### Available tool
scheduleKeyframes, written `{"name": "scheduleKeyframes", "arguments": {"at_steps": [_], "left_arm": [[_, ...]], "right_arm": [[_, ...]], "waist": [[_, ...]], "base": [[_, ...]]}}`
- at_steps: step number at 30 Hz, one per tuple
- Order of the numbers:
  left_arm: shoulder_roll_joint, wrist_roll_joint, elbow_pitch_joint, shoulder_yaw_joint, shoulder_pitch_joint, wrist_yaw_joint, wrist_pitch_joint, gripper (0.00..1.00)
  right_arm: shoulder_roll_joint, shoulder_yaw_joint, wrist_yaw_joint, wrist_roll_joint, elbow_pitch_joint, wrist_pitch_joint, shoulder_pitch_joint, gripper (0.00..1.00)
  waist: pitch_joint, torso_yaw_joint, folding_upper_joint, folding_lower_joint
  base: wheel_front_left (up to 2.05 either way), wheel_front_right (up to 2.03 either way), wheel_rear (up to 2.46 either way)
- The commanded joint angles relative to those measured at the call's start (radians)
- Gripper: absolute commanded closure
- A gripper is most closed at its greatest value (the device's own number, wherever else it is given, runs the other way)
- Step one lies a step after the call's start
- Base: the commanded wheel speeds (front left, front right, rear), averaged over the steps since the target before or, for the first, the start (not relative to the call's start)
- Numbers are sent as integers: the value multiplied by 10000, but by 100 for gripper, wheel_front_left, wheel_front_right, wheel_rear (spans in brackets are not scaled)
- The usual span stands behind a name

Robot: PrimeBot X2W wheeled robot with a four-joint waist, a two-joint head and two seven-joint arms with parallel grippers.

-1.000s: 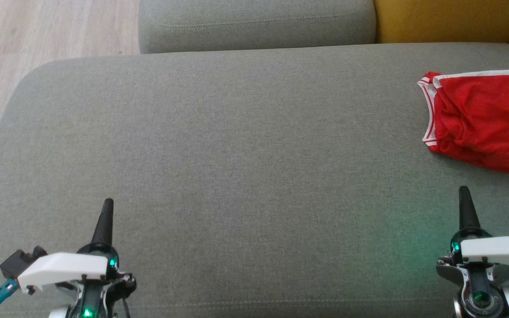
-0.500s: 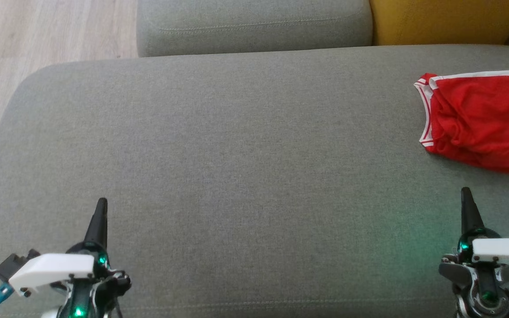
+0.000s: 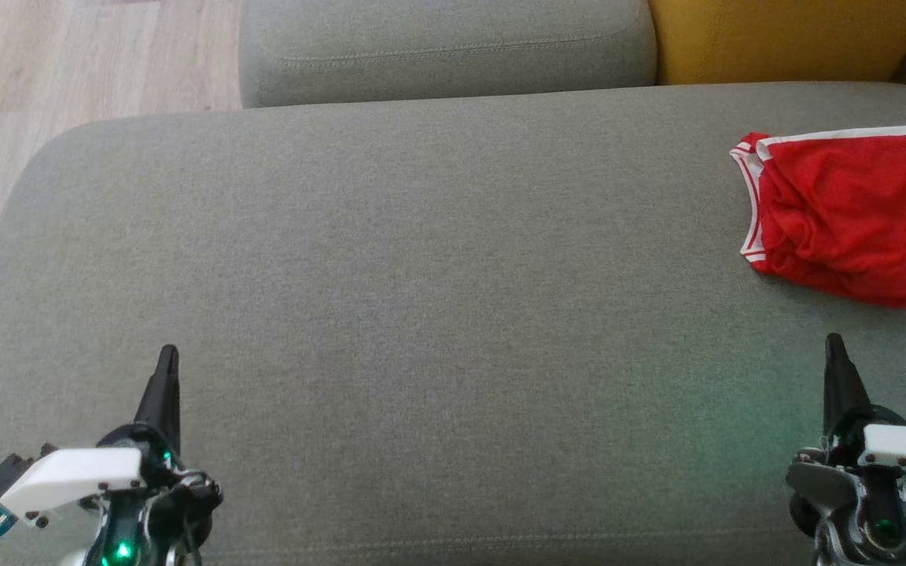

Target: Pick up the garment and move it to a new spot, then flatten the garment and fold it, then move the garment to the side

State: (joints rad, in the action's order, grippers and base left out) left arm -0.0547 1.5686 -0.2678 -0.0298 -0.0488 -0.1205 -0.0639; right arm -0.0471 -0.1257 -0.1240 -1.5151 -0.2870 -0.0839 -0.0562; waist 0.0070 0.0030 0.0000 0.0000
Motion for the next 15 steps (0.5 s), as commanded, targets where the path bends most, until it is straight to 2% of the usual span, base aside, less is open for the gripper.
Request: {"name": "scheduleKeyframes", "arguments": {"at_steps": [1, 6, 15], "left_arm": [[-170, 236, 266, -419, -533, -85, -111, 100], [-168, 644, 238, -546, -568, -102, -257, 100], [-148, 621, 236, -574, -570, -102, -280, 100]], "right_arm": [[-35, 158, -65, -348, 410, -157, -512, 100], [-32, 114, -67, -931, 422, -297, -517, 100], [-32, 115, -67, -932, 422, -296, -517, 100]], "waist": [[-9, -6, 0, 0], [-39, -29, 0, 0], [-39, -29, 0, 0]], "base": [[0, 0, 0], [0, 0, 0], [0, 0, 0]]}}
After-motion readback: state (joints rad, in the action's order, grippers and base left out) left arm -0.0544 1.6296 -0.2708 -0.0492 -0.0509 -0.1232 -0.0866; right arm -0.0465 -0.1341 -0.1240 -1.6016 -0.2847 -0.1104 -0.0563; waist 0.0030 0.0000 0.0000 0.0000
